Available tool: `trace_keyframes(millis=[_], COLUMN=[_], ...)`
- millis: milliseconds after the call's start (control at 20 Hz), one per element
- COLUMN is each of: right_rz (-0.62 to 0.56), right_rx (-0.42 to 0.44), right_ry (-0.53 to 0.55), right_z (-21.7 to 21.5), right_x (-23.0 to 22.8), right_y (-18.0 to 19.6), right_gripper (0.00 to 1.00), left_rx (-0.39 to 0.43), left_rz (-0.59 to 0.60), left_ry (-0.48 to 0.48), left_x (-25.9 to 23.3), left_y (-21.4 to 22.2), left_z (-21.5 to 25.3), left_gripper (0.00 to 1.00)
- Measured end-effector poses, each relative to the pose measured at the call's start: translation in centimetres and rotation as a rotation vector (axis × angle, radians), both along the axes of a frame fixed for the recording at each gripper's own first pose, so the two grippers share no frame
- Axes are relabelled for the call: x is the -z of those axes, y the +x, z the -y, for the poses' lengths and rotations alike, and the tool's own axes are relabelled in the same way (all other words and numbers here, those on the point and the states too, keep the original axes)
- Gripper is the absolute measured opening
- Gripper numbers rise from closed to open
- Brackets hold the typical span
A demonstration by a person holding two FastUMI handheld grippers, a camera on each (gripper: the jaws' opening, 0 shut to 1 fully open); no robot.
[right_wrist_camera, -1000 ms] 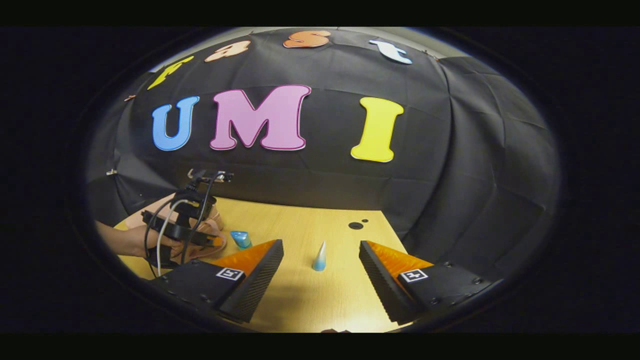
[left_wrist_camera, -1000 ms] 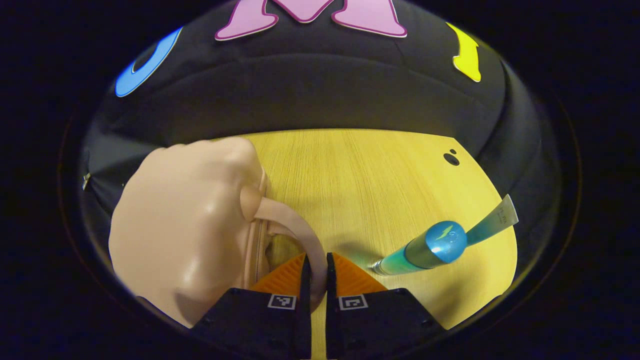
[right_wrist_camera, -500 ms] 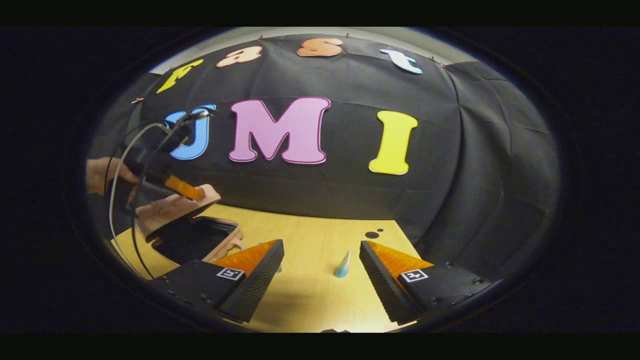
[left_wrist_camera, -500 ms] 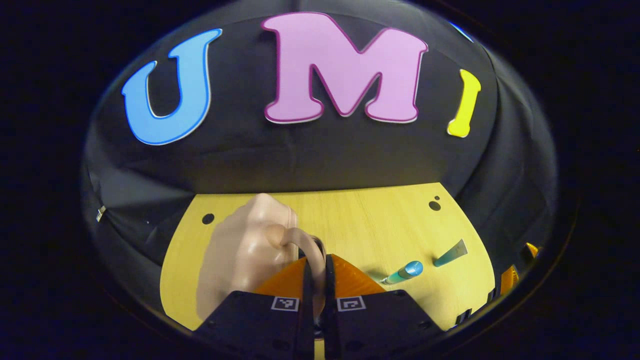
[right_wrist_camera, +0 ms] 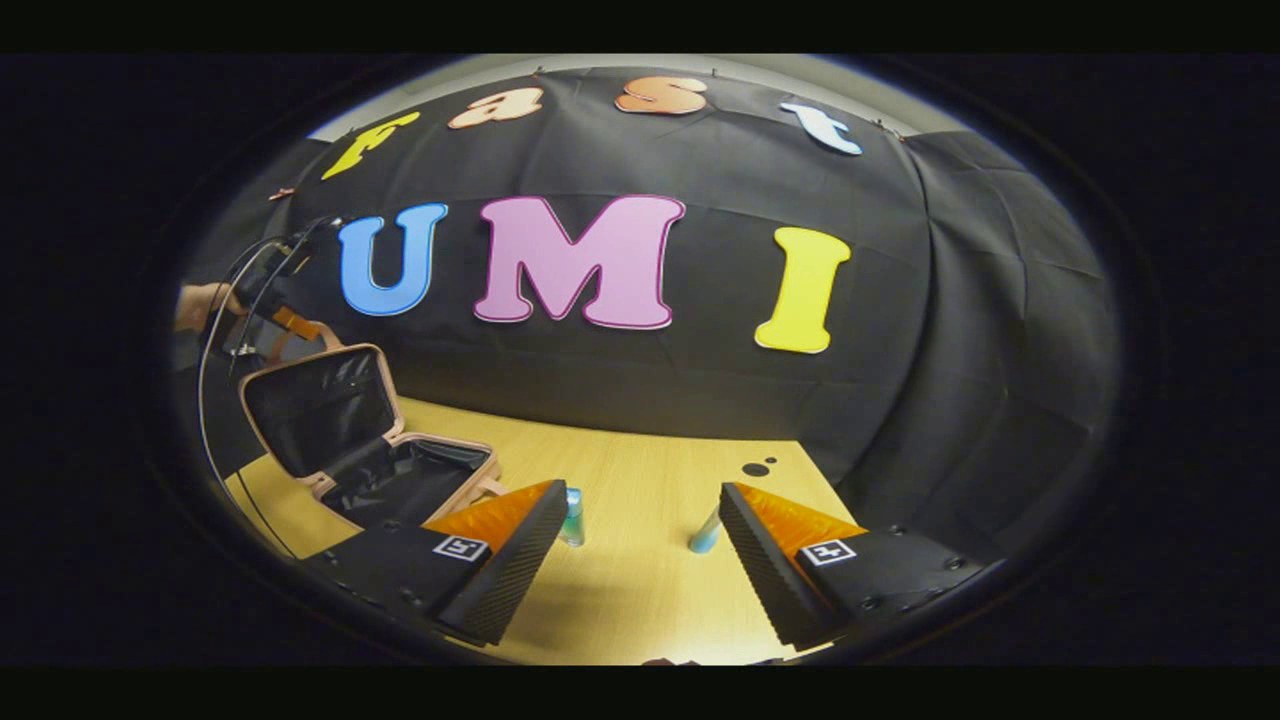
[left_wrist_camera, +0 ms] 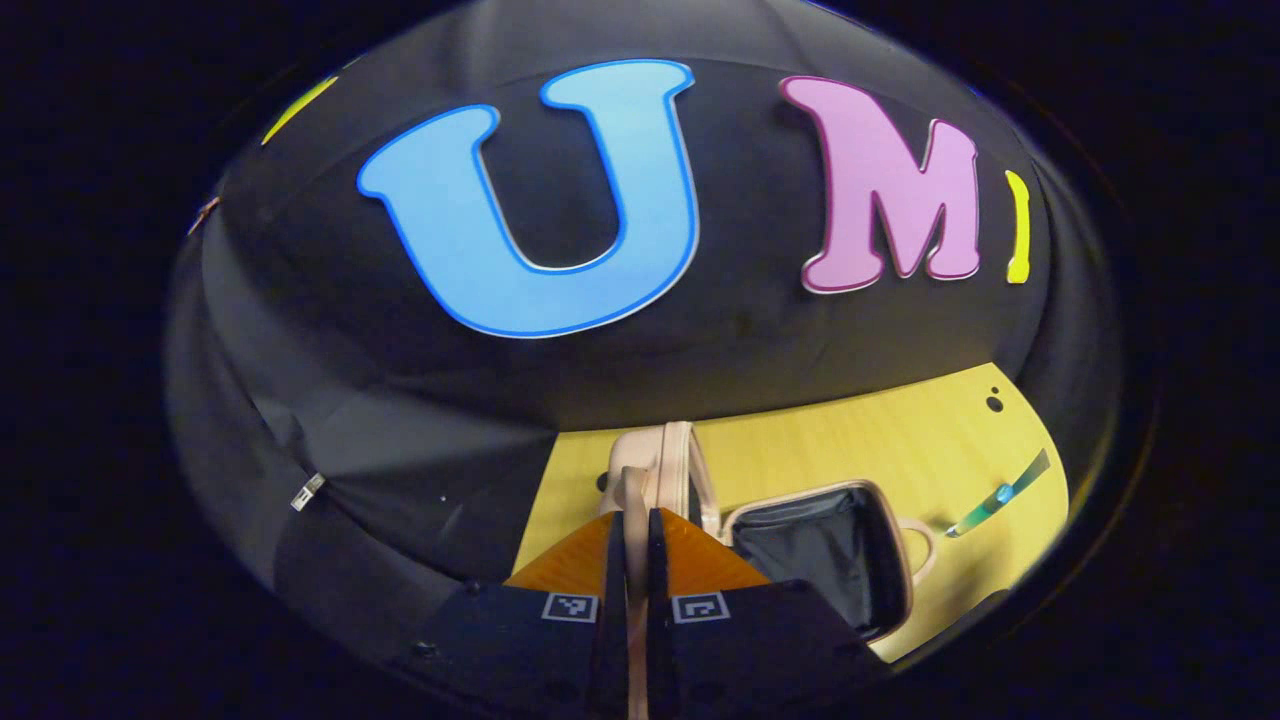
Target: First open the suitcase, pack the skin care products into it, and then close the suitcase.
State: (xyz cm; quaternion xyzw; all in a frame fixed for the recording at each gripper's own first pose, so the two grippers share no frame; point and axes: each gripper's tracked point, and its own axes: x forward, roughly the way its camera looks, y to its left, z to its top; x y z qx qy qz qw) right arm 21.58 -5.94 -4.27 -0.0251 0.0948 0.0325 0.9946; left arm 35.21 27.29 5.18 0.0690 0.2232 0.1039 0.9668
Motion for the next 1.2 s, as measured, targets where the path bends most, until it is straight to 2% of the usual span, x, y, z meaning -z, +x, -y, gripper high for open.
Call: trace_keyframes(millis=[150, 350, 500, 650, 700, 750, 850, 950, 1000, 1150, 1200], right_rz=[-0.017, -0.042, -0.092, -0.101, -0.107, -0.114, -0.128, -0.135, -0.134, -0.101, -0.084], right_rx=[0.010, 0.046, 0.060, 0.078, 0.088, 0.103, 0.125, 0.138, 0.144, 0.159, 0.162], right_ry=[0.004, 0.014, 0.050, 0.037, 0.033, 0.032, 0.033, 0.023, 0.026, 0.043, 0.046], right_z=[-1.0, -1.5, -2.7, -2.5, -2.2, -2.0, -1.5, -1.0, -0.9, -0.2, 0.1], right_x=[0.3, 1.5, 3.5, 4.0, 4.4, 4.9, 5.8, 6.4, 6.4, 5.1, 4.6], right_y=[0.0, 0.4, 0.6, 0.6, 0.6, 0.5, 0.4, 0.3, 0.2, 0.0, -0.1], right_gripper=[0.97, 0.97, 0.96, 0.97, 1.00, 0.96, 0.97, 0.96, 0.97, 0.97, 0.97], left_rx=[-0.084, -0.120, -0.135, -0.122, -0.129, -0.130, -0.130, -0.184, -0.201, -0.168, -0.142], left_rz=[-0.020, -0.011, -0.039, -0.086, -0.104, -0.105, -0.111, -0.101, -0.081, 0.036, 0.104], left_ry=[0.028, -0.073, -0.126, -0.091, -0.088, -0.095, -0.110, -0.056, -0.035, -0.031, -0.036], left_x=[4.4, 11.8, 16.0, 20.1, 21.5, 22.6, 23.7, 23.1, 22.2, 17.6, 15.0], left_y=[0.7, 2.6, 3.7, 4.2, 4.4, 4.7, 5.0, 4.3, 4.0, 3.5, 3.0], left_z=[-7.4, -13.2, -14.9, -15.3, -15.3, -15.0, -15.1, -16.6, -17.0, -14.6, -12.7], left_gripper=[0.13, 0.13, 0.12, 0.13, 0.13, 0.14, 0.14, 0.15, 0.25, 0.48, 0.68])
